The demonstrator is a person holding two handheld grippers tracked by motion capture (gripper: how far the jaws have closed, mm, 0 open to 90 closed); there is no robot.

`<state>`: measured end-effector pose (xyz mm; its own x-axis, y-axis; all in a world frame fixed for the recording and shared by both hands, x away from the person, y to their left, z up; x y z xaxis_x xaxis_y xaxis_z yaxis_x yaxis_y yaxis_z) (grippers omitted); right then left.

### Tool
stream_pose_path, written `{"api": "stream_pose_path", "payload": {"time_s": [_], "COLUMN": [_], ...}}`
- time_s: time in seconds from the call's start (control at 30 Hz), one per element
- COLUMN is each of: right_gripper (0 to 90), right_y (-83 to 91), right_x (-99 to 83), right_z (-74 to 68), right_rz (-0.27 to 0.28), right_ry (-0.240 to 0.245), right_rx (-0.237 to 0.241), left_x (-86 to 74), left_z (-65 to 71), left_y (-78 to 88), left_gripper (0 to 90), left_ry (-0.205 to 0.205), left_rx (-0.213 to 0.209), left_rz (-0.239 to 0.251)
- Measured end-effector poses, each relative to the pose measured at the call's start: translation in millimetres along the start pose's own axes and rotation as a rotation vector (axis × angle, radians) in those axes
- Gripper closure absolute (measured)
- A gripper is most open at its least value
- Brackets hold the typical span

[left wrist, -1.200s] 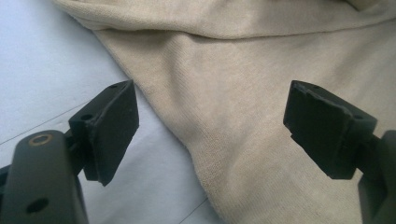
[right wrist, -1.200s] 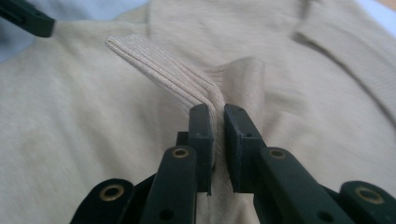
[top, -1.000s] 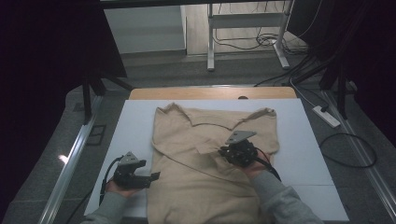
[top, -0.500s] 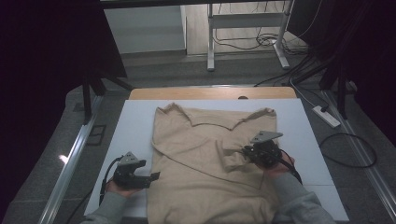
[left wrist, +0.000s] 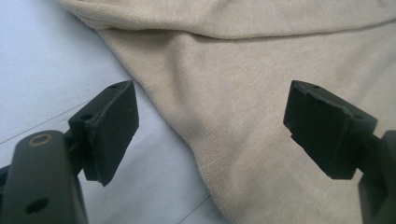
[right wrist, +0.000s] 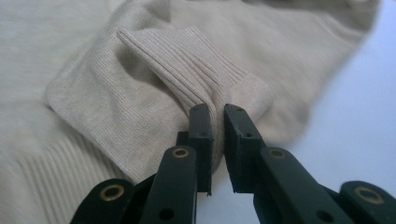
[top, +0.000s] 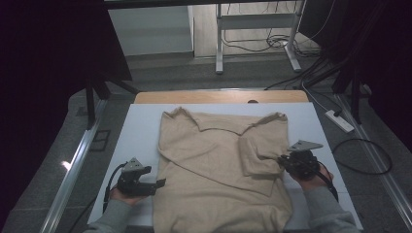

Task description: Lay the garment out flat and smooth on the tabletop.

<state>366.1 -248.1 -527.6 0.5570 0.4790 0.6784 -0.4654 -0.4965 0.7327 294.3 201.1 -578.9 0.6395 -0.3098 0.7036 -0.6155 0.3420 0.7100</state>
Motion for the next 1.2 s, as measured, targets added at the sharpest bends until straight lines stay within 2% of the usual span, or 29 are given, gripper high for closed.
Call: {"api": "stream_pose_path", "payload": {"time_s": [0.1, 0.37, 0.57, 0.63, 0.7, 0.77, 0.87, 0.9, 0.97, 1.07, 1.13, 1.2], "right_gripper": [81.0, 81.1, 81.1, 81.1, 81.1, 80.6, 75.5, 69.2, 59.2, 52.0, 46.8, 42.5], "right_y": [9.1, 26.0, 45.2, 51.3, 55.3, 57.2, 59.2, 60.7, 62.3, 58.1, 47.9, 34.4], "right_x": [-9.6, -35.1, -54.5, -63.8, -71.7, -76.0, -73.6, -70.0, -56.7, -34.5, -25.4, -21.0], "right_z": [9.9, 39.7, 73.7, 85.6, 94.2, 98.4, 97.5, 96.1, 87.6, 68.6, 56.8, 51.0], "right_rz": [0.002, -0.025, -0.058, -0.081, -0.096, -0.098, -0.095, -0.088, -0.049, 0.005, 0.003, -0.030], "right_ry": [-0.038, -0.124, -0.188, -0.214, -0.239, -0.256, -0.252, -0.236, -0.189, -0.111, -0.075, -0.069], "right_rx": [-0.020, -0.112, -0.235, -0.291, -0.321, -0.326, -0.332, -0.352, -0.346, -0.286, -0.224, -0.179], "left_x": [0.2, -0.2, -0.4, -0.3, -0.3, -0.2, -0.2, -0.2, -0.2, -0.2, -0.3, -0.1], "left_z": [-0.1, -0.8, -1.6, -1.2, -1.1, -1.3, -1.1, -1.1, -1.0, -0.7, -0.3, -0.2], "left_y": [0.0, -0.7, -0.5, -0.6, -0.9, -1.1, -1.7, -1.8, -2.2, -2.5, -2.9, -3.0], "left_gripper": [17.9, 17.9, 17.9, 18.0, 18.0, 18.0, 18.0, 18.0, 18.0, 18.0, 18.0, 18.0], "left_ry": [0.001, 0.004, 0.004, 0.004, 0.003, 0.003, 0.005, 0.005, 0.004, 0.000, 0.000, -0.002], "left_rx": [0.000, 0.000, 0.000, 0.000, 0.001, 0.001, 0.001, 0.001, 0.001, 0.000, 0.000, 0.000], "left_rz": [0.001, -0.002, -0.003, -0.003, -0.004, -0.004, -0.005, -0.006, -0.006, -0.010, -0.011, -0.011]}}
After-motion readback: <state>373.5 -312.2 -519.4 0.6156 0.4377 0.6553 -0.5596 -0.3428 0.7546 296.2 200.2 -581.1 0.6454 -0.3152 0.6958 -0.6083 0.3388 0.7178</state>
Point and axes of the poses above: each handheld gripper's, and its own axes: y roughly backward along the jaws, x roughly out of its top, z roughly to its right, the point moved 8 cm from there along -y, roughly forward along the jaws, and after that the axes turned 13 degrees about x, right-handed, at the moved point
